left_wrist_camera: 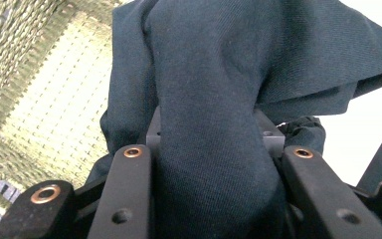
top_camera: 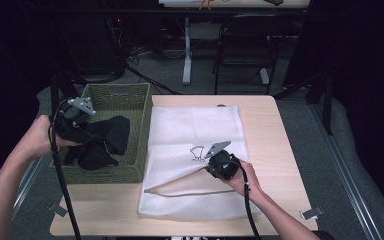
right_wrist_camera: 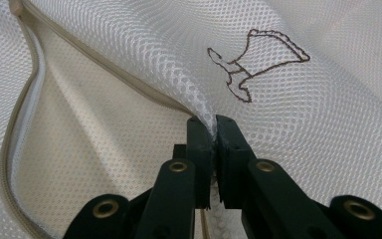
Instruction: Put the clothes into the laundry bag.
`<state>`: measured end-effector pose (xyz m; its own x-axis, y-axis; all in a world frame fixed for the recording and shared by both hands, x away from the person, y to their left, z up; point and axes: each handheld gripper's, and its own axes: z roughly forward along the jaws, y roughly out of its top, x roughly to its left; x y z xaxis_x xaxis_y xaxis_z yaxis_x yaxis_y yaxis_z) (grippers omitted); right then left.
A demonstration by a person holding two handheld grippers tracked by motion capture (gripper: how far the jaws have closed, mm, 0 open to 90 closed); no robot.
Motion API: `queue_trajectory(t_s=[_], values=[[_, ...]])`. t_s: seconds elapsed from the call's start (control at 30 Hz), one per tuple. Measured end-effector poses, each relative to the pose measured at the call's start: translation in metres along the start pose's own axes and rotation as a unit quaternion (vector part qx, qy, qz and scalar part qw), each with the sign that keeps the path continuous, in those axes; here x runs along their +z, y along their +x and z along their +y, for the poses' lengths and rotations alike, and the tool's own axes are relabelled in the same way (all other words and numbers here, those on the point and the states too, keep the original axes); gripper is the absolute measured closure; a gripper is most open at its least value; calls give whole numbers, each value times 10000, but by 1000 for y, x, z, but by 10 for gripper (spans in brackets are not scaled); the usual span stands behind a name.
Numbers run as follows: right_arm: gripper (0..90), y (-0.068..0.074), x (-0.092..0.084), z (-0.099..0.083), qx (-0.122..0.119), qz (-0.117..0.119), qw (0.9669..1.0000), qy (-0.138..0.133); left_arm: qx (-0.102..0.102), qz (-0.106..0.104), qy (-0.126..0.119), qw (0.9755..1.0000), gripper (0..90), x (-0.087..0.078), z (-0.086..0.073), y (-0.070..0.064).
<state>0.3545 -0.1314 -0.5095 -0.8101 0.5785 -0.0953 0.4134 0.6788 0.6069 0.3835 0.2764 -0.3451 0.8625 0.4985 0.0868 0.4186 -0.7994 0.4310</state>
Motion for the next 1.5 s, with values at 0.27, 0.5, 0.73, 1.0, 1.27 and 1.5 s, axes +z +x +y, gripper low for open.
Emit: queue_trajectory(t_s=[0.27, 0.5, 0.73, 1.0, 1.27, 1.5], values=[[862, 0, 0, 0, 28, 8, 10000, 3, 316, -29, 56, 9995, 635, -8, 15, -27], [862, 0, 0, 0, 15, -5, 10000, -16, 590, -204, 61, 9980, 634, -3, 28, -52], [863, 0, -1, 1, 61, -15, 10000, -24, 672, -424, 83, 9968, 633, 5, 37, -71], [863, -1, -1, 1, 62, -13, 10000, -53, 936, -590, 4, 9939, 632, 15, 46, -94], [863, -1, -2, 1, 68, -27, 10000, -58, 1267, -787, -42, 9888, 632, 28, 56, -118], [863, -1, -3, 1, 59, -46, 10000, -65, 1369, -992, -83, 9856, 631, 49, 60, -133]])
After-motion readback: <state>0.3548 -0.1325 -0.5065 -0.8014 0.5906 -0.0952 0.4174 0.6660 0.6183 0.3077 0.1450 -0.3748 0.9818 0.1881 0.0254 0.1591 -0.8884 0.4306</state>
